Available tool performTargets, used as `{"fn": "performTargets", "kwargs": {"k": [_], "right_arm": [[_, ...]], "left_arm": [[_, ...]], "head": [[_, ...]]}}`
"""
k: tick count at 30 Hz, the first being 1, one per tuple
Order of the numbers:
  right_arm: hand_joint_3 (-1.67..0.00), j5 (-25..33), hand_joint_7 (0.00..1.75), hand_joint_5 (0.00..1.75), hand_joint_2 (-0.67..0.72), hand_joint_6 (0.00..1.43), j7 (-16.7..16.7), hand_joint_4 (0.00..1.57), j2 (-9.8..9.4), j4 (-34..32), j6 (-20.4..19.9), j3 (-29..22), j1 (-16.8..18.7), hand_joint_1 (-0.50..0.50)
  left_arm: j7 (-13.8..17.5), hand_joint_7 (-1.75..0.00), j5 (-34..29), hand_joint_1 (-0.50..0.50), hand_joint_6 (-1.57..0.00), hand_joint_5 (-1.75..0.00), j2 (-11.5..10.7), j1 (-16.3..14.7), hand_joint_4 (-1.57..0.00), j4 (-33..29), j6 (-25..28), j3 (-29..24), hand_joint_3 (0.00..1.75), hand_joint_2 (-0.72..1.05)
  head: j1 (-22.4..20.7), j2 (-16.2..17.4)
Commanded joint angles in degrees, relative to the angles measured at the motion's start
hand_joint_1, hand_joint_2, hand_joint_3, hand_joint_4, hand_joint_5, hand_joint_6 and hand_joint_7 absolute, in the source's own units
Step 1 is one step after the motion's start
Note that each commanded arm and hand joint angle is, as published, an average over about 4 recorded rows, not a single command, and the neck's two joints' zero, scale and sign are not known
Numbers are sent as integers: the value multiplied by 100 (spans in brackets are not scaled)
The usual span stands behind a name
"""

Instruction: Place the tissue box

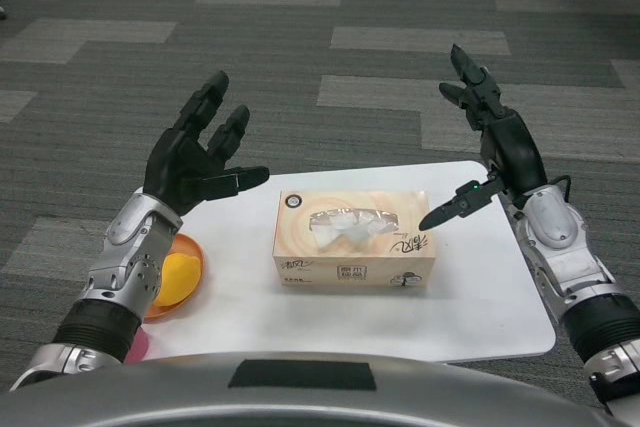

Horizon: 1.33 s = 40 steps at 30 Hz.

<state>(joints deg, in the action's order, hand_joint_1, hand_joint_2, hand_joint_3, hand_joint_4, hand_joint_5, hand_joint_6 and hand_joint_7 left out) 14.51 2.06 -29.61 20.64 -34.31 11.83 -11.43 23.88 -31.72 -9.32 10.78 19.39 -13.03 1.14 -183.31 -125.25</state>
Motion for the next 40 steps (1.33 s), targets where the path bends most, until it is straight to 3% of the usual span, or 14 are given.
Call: {"fn": "performTargets", "kwargs": {"k": [1, 4, 13, 40], "right_arm": [[0, 34, 0, 68, 9, 0, -21, 0, -50, -90, -6, -19, 18, -42], [0, 34, 0, 61, 9, 0, -28, 0, -74, -101, -6, -17, 18, -42], [0, 34, 0, 68, 9, 0, -48, 1, -78, -119, -6, 3, 18, -42], [0, 52, 0, 68, 9, 0, -48, 0, -107, -121, -6, -35, -26, -40]], "left_arm": [[-28, 0, -36, 50, 0, 0, -43, 29, 0, -226, -77, -35, 17, 105], [-46, 0, -14, 50, 0, 0, -43, -8, 0, -289, -77, -57, 17, 105], [-68, 0, -12, 50, 0, 0, -37, 21, 0, -305, -74, -44, 17, 105], [-121, 0, 81, 50, 0, 0, 103, 79, 0, -261, -94, -61, 17, 105]], "head": [[-54, -12], [-54, -12], [33, -180], [93, -231]]}}
